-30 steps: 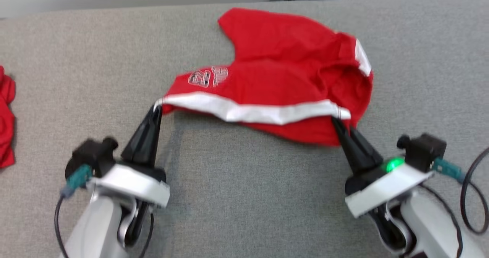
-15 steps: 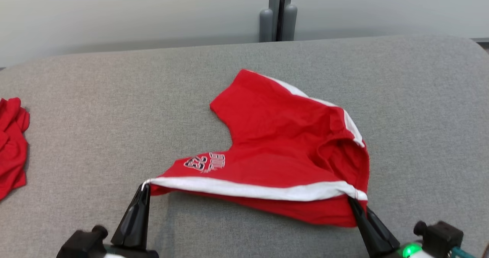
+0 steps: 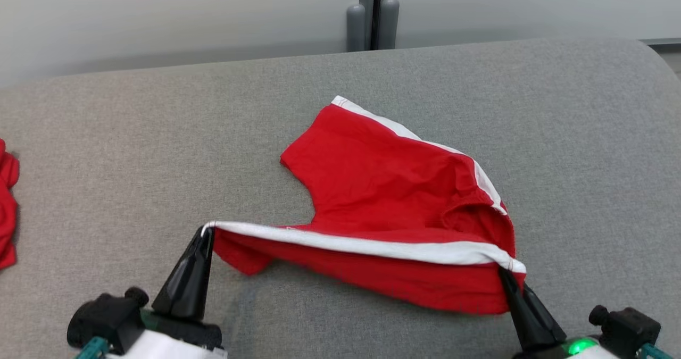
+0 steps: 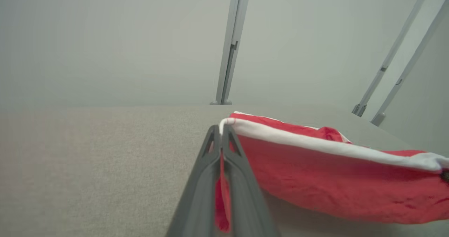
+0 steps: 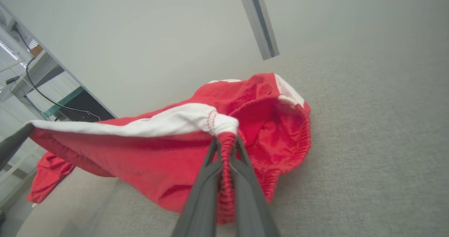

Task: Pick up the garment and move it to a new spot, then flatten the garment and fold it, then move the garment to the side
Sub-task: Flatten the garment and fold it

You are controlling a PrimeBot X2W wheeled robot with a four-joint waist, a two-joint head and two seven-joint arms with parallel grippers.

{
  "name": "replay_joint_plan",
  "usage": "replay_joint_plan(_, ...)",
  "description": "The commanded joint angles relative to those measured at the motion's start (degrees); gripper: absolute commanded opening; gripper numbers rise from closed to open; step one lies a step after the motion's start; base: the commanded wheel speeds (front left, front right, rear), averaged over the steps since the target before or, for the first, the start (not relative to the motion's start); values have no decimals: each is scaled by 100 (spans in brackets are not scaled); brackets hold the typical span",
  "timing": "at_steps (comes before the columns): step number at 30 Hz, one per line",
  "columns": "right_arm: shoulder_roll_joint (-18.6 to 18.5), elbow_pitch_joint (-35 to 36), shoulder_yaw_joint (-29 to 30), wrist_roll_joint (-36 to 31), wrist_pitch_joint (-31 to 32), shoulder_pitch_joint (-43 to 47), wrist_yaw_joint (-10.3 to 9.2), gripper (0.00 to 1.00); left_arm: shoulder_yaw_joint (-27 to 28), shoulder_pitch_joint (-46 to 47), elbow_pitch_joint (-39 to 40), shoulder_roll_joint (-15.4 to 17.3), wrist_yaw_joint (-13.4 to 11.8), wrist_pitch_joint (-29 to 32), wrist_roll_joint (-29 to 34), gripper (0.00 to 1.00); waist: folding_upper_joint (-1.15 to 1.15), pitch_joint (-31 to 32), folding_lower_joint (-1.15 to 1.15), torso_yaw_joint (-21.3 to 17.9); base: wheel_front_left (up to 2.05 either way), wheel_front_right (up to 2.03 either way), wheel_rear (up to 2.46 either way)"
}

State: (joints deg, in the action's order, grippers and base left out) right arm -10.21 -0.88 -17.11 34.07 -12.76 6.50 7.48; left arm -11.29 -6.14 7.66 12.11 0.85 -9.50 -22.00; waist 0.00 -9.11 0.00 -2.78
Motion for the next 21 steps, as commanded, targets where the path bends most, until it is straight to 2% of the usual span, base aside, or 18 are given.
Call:
replay_joint_plan(1,109,-37,128,-70,83,-160,3,0,-7,264,-2,64,59,26,59,0,0,-152,0,-77,0,0,0)
replay_joint_plan(4,376,-84,391,-152,219,-395,3,0,-78,805,-95,193,203,141,150,0,0,-392,0,-164,0,0,0)
replay_joint_plan(10,644,-185,760,-307,336,-1070,3,0,-373,2152,-554,402,500,484,193,0,0,-965,0,-352,0,0,0)
replay_joint_plan(15,718,-420,913,-163,284,-1605,3,0,-658,3394,-1298,368,615,628,69,0,0,-1356,0,-514,0,0,0)
replay_joint_plan(16,718,-420,913,-163,284,-1605,3,0,-658,3394,-1298,368,615,628,69,0,0,-1356,0,-514,0,0,0)
replay_joint_plan(21,713,-775,858,177,72,-1987,3,0,-965,4433,-2272,262,654,642,-79,0,0,-1570,0,-648,0,0,0)
